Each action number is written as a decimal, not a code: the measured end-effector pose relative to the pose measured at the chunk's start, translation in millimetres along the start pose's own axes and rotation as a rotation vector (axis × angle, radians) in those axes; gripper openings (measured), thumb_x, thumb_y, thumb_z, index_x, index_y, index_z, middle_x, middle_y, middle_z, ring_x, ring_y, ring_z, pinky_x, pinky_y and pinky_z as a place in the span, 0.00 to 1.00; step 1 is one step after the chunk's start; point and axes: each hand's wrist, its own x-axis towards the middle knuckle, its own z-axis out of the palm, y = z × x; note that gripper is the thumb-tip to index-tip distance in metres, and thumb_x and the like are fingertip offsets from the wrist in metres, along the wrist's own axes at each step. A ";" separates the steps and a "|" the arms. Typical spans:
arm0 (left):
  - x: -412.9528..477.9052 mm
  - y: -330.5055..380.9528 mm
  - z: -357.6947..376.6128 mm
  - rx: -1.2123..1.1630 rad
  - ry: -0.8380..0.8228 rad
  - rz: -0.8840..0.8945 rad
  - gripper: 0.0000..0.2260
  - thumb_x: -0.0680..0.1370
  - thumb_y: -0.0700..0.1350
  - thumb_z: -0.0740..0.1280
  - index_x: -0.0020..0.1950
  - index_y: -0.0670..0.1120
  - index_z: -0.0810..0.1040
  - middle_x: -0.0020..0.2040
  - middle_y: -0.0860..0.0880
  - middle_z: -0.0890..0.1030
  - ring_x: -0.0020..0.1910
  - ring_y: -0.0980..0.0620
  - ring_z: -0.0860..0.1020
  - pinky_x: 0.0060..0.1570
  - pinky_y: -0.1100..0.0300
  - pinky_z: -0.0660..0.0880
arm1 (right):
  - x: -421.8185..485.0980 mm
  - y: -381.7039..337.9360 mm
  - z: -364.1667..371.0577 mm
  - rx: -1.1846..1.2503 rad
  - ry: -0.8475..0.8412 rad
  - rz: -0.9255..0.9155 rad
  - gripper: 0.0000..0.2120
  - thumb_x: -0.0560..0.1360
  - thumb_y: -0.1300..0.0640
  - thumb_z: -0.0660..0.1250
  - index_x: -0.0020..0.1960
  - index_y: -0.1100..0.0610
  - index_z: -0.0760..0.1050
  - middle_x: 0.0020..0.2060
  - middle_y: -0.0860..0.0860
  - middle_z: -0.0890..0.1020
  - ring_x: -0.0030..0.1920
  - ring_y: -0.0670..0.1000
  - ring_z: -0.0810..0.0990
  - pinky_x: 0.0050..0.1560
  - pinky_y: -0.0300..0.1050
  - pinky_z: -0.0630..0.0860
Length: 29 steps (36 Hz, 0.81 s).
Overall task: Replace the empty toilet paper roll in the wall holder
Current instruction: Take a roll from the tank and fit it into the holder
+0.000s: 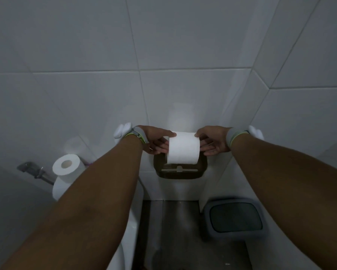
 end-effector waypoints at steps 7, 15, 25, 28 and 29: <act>-4.7 1.5 2.1 0.001 0.002 0.013 0.18 0.74 0.58 0.69 0.51 0.44 0.76 0.46 0.48 0.82 0.47 0.51 0.80 0.42 0.62 0.71 | -7.3 0.4 -1.8 0.000 0.026 -0.019 0.07 0.76 0.52 0.63 0.47 0.57 0.73 0.40 0.52 0.79 0.41 0.50 0.79 0.59 0.49 0.74; -9.7 3.8 5.1 -0.001 0.004 0.026 0.18 0.74 0.58 0.69 0.50 0.43 0.76 0.43 0.48 0.82 0.43 0.53 0.81 0.41 0.62 0.71 | -8.2 1.4 -5.5 0.004 0.035 -0.014 0.08 0.75 0.52 0.64 0.47 0.57 0.73 0.38 0.52 0.79 0.40 0.51 0.79 0.47 0.45 0.76; -2.6 0.2 4.0 0.005 -0.010 0.013 0.19 0.74 0.59 0.69 0.49 0.44 0.76 0.33 0.49 0.84 0.39 0.54 0.81 0.37 0.63 0.71 | -3.4 3.9 -4.6 -0.006 0.035 -0.001 0.09 0.75 0.51 0.64 0.47 0.57 0.73 0.36 0.51 0.78 0.35 0.50 0.78 0.42 0.43 0.75; 0.9 -0.5 3.3 -0.003 -0.010 0.007 0.18 0.74 0.59 0.69 0.48 0.44 0.76 0.34 0.49 0.84 0.39 0.54 0.81 0.36 0.63 0.72 | -1.0 3.3 -4.1 -0.007 0.034 0.009 0.09 0.74 0.51 0.64 0.47 0.57 0.73 0.35 0.51 0.79 0.35 0.50 0.78 0.41 0.42 0.75; 2.5 -0.3 3.1 -0.006 -0.012 0.005 0.18 0.74 0.59 0.69 0.48 0.44 0.76 0.35 0.49 0.84 0.39 0.54 0.81 0.36 0.63 0.72 | 0.1 3.1 -4.3 -0.003 0.034 0.011 0.09 0.75 0.51 0.64 0.47 0.57 0.73 0.36 0.51 0.79 0.36 0.50 0.78 0.42 0.43 0.75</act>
